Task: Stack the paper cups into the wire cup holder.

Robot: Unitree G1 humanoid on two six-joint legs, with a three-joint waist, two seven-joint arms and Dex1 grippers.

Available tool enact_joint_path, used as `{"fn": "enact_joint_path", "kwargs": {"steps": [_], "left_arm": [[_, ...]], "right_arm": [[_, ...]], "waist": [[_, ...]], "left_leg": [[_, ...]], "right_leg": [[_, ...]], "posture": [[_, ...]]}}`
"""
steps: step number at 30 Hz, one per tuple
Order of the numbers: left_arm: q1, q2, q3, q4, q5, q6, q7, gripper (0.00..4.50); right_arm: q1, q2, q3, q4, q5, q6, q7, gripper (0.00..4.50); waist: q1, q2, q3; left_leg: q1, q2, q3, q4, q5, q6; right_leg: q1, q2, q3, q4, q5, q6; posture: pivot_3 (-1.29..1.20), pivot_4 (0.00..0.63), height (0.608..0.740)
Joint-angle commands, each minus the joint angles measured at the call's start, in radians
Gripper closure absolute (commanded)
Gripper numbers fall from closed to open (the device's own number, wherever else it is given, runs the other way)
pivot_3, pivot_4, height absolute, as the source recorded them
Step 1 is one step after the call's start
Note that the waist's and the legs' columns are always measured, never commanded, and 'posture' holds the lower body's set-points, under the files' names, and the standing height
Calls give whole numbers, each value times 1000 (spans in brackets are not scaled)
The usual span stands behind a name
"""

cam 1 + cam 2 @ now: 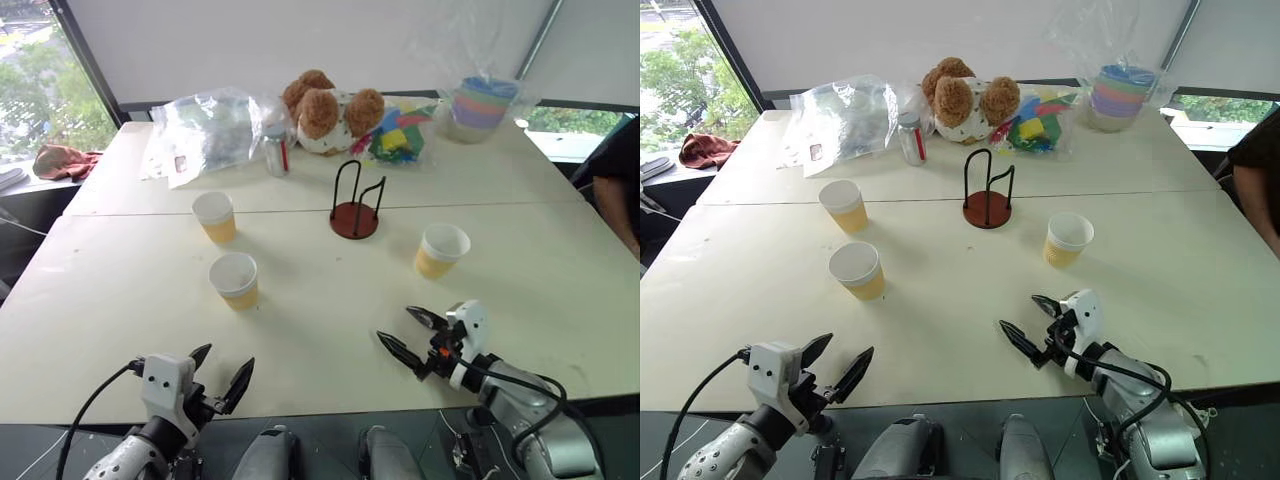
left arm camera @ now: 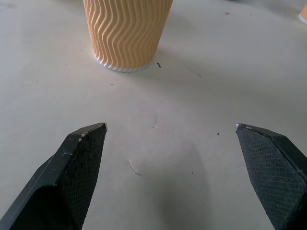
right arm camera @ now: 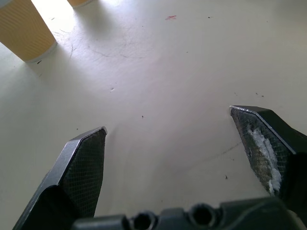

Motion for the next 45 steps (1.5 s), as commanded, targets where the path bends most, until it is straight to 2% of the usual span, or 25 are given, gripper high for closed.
{"fn": "enact_joint_path", "kwargs": {"steps": [1,14,17,23,24,26,27,29,30,32,34,36,38,39,45], "left_arm": [[12,6,15,-48,-5,-12,3,69],[6,12,5,-65,-23,-5,-15,69],[-15,69,0,-93,-12,4,-54,69],[-68,175,93,-200,-187,136,-77,69],[-66,200,98,-215,-204,154,-89,69],[-69,290,171,-260,-333,224,-134,69],[-93,357,251,-265,-460,265,-139,69],[-206,559,444,-196,-702,361,-168,69],[-275,647,506,-146,-786,400,-168,69],[-397,769,551,-53,-883,460,-160,69],[-483,844,566,9,-932,499,-172,69],[-554,894,578,64,-969,524,-185,69],[-607,920,590,118,-994,552,-203,69],[-623,929,599,141,-996,567,-218,69],[-616,970,664,208,-883,638,-373,69]], "right_arm": [[-18,-1,9,-52,4,30,-18,0],[-80,-3,2,-109,25,134,-60,0],[-111,-25,14,-122,78,193,-9,0],[-170,-70,-17,-187,195,325,17,0],[-183,-88,-21,-205,222,350,32,0],[-234,-124,-39,-234,288,412,56,0],[-301,-128,-73,-234,368,477,40,0],[-506,-113,-122,-181,494,596,-25,0],[-596,-104,-119,-147,493,627,-57,0],[-731,-94,-57,-56,385,651,-139,0],[-836,-65,-17,37,306,678,-233,0],[-914,-8,-22,95,292,719,-306,0],[-956,40,-2,123,266,745,-348,0],[-970,57,12,135,247,758,-366,0],[-1021,125,45,228,164,773,-424,0]], "waist": [[0,0,0],[0,0,0],[1,0,0],[0,1,0],[0,1,0],[-1,1,0],[-1,1,0],[-2,3,2],[-2,4,3],[-2,5,3],[-3,4,2],[-5,3,2],[-9,3,2],[-12,4,2],[-33,4,2]], "left_leg": [[0,0,0,0,0,0],[0,0,0,0,0,0],[0,0,0,0,0,0],[-1,0,0,0,0,0],[-1,0,0,0,0,0],[-1,0,0,-1,0,0],[-1,0,0,-1,0,0],[0,1,0,0,1,-1],[-1,2,-1,1,2,-2],[1,3,-3,1,4,-3],[7,2,-4,-2,5,-4],[11,1,-3,-6,4,-3],[5,0,-2,-6,4,-4],[-2,0,-2,-6,8,-10],[-5,-1,0,-10,8,-10]], "right_leg": [[0,0,0,0,0,0],[0,0,0,0,0,0],[0,0,0,0,0,0],[-1,0,0,0,0,0],[-1,0,0,0,0,0],[-1,0,0,0,0,0],[-1,0,0,0,0,0],[-2,0,0,2,1,-2],[-3,1,0,1,3,-5],[-3,3,-3,2,5,-8],[0,4,-7,-1,5,-8],[3,4,-7,-1,4,-8],[-1,4,-7,2,6,-5],[-7,4,-7,3,6,-5],[-14,3,-8,9,6,-4]], "posture": [[0,150,740],[0,150,740],[0,150,740],[0,150,740],[0,150,740],[0,150,740],[0,150,740],[0,150,740],[0,150,740],[0,150,740],[0,150,740],[0,150,740],[0,150,740],[0,150,740],[0,150,740]]}}
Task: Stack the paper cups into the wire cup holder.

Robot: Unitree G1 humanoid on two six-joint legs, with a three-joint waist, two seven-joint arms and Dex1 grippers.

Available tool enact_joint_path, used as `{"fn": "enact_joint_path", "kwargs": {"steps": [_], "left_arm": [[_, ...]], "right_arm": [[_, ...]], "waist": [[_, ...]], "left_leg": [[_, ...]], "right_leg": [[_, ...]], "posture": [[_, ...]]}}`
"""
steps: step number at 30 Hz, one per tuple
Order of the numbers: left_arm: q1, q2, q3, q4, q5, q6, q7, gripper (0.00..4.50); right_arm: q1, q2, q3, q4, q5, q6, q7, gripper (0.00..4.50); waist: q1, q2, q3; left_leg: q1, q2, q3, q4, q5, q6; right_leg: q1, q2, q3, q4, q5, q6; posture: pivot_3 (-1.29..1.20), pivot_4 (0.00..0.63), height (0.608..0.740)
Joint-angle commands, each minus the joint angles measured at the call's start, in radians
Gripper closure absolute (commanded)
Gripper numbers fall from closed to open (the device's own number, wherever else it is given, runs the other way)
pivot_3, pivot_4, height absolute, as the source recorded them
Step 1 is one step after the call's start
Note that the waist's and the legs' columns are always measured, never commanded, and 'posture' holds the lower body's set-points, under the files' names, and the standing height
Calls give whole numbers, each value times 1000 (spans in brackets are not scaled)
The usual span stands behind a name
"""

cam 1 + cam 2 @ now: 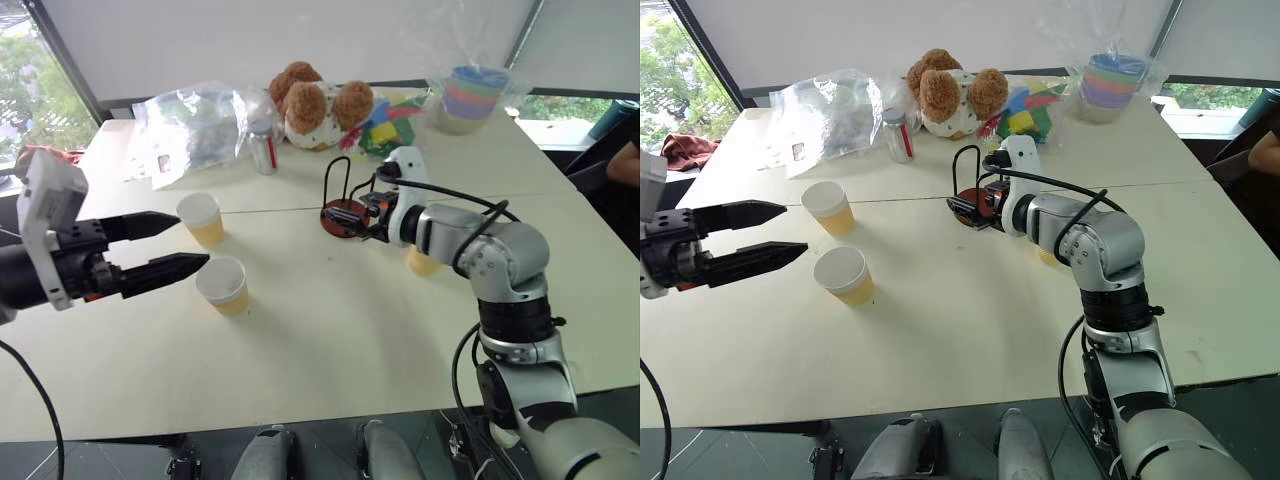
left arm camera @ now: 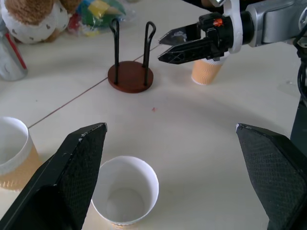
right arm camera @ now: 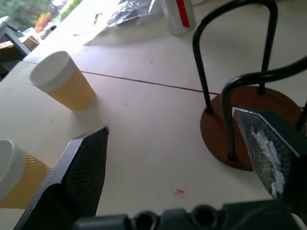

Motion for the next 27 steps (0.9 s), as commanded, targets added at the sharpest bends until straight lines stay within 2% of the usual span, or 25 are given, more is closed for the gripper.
{"fn": "enact_joint_path", "kwargs": {"steps": [1,4,10,13,18,20,23,27], "left_arm": [[-4,25,61,18,83,11,-84,69],[-46,14,33,19,87,11,-69,69],[-118,-11,-49,-11,79,23,0,69],[-151,-17,-79,-25,65,36,38,0],[-194,-28,-107,-43,44,56,94,0],[-201,-30,-110,-48,44,63,104,0],[-198,-36,-105,-48,51,67,99,0],[-194,-36,-117,-35,91,59,61,0]], "right_arm": [[-47,32,8,45,-49,-41,-12,0],[-58,58,30,97,-90,-90,-4,0],[-109,124,44,318,-182,-276,27,0],[-133,138,44,409,-228,-355,30,885],[-150,148,59,482,-285,-440,56,3526],[-152,148,63,488,-300,-455,70,4436],[-152,129,97,475,-331,-504,146,4436],[-123,23,176,385,-361,-667,391,4436]], "waist": [[-1,0,0],[-2,0,0],[-2,0,0],[-1,0,0],[-3,0,0],[-4,0,0],[-14,0,0],[-20,0,0]], "left_leg": [[0,0,1,0,0,0],[1,1,3,0,-2,4],[4,2,2,1,-1,3],[3,2,1,1,0,0],[3,2,0,0,2,-2],[2,2,0,0,2,-4],[2,2,0,0,3,-4],[2,2,0,0,3,-5]], "right_leg": [[0,0,0,-1,0,0],[2,0,0,-7,0,0],[3,0,-1,-3,0,0],[3,0,-1,-2,0,0],[2,0,-1,-2,0,0],[1,0,-1,-1,0,0],[0,0,0,3,0,0],[-1,0,0,4,0,0]], "posture": [[0,150,740],[0,150,740],[0,150,740],[0,150,740],[0,150,740],[0,150,740],[0,150,740],[0,150,740]]}}
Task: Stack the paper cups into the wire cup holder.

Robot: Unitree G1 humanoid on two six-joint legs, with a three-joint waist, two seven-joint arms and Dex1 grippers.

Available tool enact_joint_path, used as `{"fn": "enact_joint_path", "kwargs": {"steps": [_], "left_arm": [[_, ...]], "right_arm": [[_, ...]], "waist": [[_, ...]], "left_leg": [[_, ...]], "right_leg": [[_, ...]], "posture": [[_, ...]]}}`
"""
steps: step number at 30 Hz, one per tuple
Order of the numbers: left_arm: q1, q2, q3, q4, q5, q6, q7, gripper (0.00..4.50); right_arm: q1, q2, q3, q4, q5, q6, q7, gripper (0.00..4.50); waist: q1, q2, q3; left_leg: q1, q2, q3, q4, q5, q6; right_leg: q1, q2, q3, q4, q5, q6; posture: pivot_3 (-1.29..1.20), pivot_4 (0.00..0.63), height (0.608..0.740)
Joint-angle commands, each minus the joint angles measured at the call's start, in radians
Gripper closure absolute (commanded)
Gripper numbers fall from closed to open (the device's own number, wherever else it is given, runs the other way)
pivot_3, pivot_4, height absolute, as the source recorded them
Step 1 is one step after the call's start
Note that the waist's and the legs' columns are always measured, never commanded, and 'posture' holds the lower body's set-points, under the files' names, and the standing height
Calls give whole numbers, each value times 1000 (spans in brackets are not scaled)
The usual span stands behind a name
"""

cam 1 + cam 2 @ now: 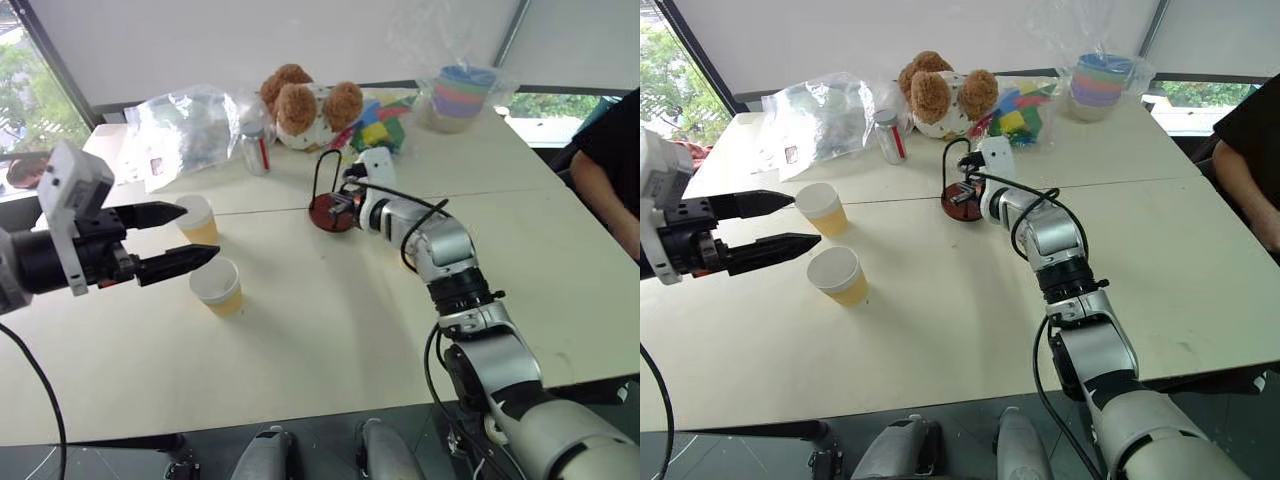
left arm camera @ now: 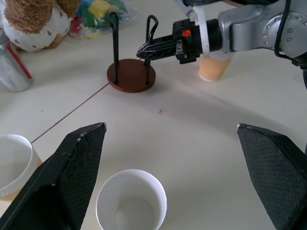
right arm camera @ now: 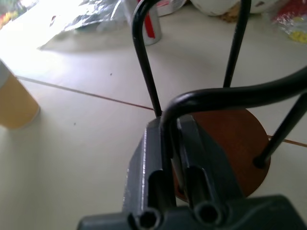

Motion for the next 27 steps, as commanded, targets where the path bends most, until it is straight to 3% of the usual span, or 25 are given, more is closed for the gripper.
{"fn": "enact_joint_path", "kwargs": {"steps": [1,3,8,13,21,24,27], "left_arm": [[-5,9,-1,9,43,-16,-48,0],[3,24,-7,30,81,-21,-104,0],[0,31,-27,61,139,-38,-214,0],[-8,11,-50,99,226,-93,-274,0],[40,-25,-32,100,288,-123,-348,0],[62,-37,-23,94,301,-130,-363,0],[64,-42,-26,95,308,-134,-373,0]], "right_arm": [[9,-106,49,-141,-12,-159,239,4436],[52,-227,66,-256,50,-177,466,4436],[137,-380,87,-442,170,-86,742,4436],[185,-366,124,-453,129,-122,758,4436],[190,-276,139,-363,16,-185,641,4436],[209,-284,147,-393,24,-163,664,3384],[215,-286,144,-412,27,-138,667,1831]], "waist": [[1,0,0],[5,0,0],[4,-1,1],[-3,-1,1],[14,-1,1],[25,-1,1],[27,-1,1]], "left_leg": [[0,0,0,0,0,0],[0,0,0,0,-1,1],[0,0,-1,1,-4,8],[1,1,0,2,-4,7],[0,1,-1,4,-3,5],[-1,1,-1,3,-2,3],[-1,1,-1,3,-3,5]], "right_leg": [[0,0,0,0,0,0],[0,0,0,0,0,0],[2,0,-2,-1,0,0],[2,0,-2,-2,0,0],[0,-1,-2,0,0,0],[-1,-1,-2,0,0,0],[0,-2,-2,-1,0,0]], "posture": [[0,150,740],[0,150,740],[0,150,740],[0,150,740],[0,150,740],[0,150,740],[0,150,740]]}}
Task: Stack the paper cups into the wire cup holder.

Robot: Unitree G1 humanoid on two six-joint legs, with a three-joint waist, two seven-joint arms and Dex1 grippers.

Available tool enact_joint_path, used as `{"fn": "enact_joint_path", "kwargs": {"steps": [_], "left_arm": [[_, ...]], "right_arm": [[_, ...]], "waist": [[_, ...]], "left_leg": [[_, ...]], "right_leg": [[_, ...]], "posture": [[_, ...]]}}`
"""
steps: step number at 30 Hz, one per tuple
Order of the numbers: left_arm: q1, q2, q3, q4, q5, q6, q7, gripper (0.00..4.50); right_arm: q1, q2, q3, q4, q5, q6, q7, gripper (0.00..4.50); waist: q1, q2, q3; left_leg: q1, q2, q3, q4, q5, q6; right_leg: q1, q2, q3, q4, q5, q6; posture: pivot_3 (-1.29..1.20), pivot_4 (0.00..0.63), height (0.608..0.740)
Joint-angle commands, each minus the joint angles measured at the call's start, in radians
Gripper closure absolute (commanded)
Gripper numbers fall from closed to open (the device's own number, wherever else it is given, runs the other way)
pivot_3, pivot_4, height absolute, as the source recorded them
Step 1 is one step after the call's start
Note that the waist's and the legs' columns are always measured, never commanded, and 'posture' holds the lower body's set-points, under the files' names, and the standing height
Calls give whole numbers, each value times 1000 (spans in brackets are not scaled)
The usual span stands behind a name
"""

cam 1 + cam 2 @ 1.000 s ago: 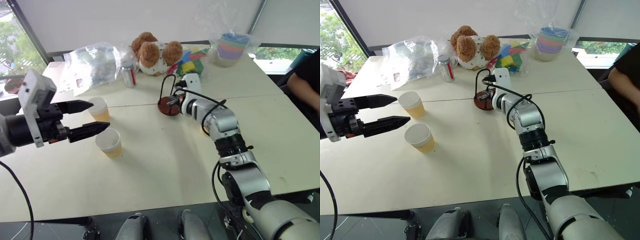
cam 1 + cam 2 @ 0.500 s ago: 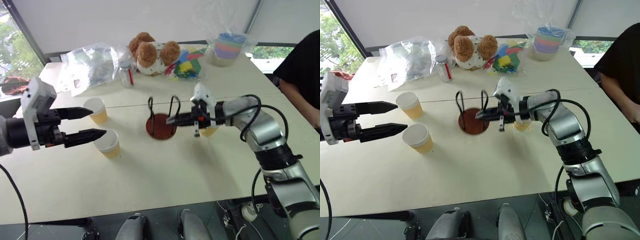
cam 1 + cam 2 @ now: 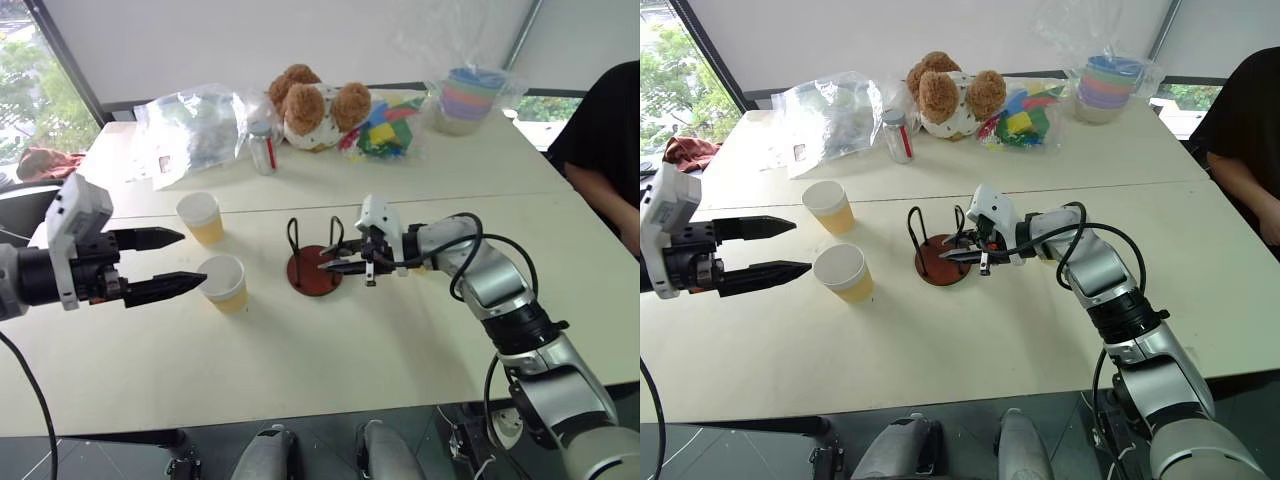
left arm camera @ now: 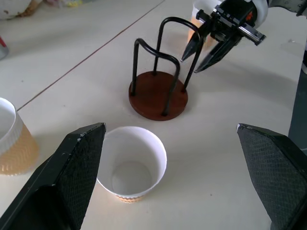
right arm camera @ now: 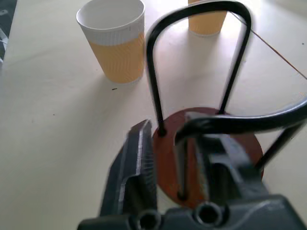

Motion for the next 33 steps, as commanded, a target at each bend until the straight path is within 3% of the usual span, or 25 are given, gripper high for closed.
{"fn": "enact_joint_path", "kwargs": {"steps": [1,3,4,11,20,33], "left_arm": [[-7,-4,40,-10,12,-24,-18,0],[-7,-3,37,-8,16,-26,-30,0],[-6,-2,37,-9,17,-26,-34,0],[-44,11,-20,-3,30,-47,-75,0],[-213,43,-185,34,91,-105,-178,0],[-298,-10,-262,28,109,-90,-151,0]], "right_arm": [[-3,-2,-14,-58,13,27,0,1380],[-4,-9,-23,-76,15,42,2,325],[-1,-14,-28,-85,14,43,-1,29],[50,-233,-116,-207,37,120,66,29],[-98,-490,-110,-23,-46,-6,267,29],[-106,-473,-62,162,-158,-123,300,29]], "waist": [[-1,0,0],[-2,0,0],[-2,0,0],[7,0,0],[-1,1,1],[-2,1,2]], "left_leg": [[0,0,0,0,-1,1],[0,0,0,0,-1,1],[0,0,0,0,-1,1],[0,-1,-1,1,-1,2],[1,0,0,1,-1,3],[0,0,1,1,-2,3]], "right_leg": [[0,0,0,0,0,0],[0,0,0,0,0,0],[0,0,0,0,0,0],[2,-1,-1,-2,0,0],[4,1,-2,-4,0,0],[4,1,-2,-5,0,0]], "posture": [[0,150,740],[0,150,740],[0,150,740],[0,150,740],[0,150,740],[0,150,740]]}}
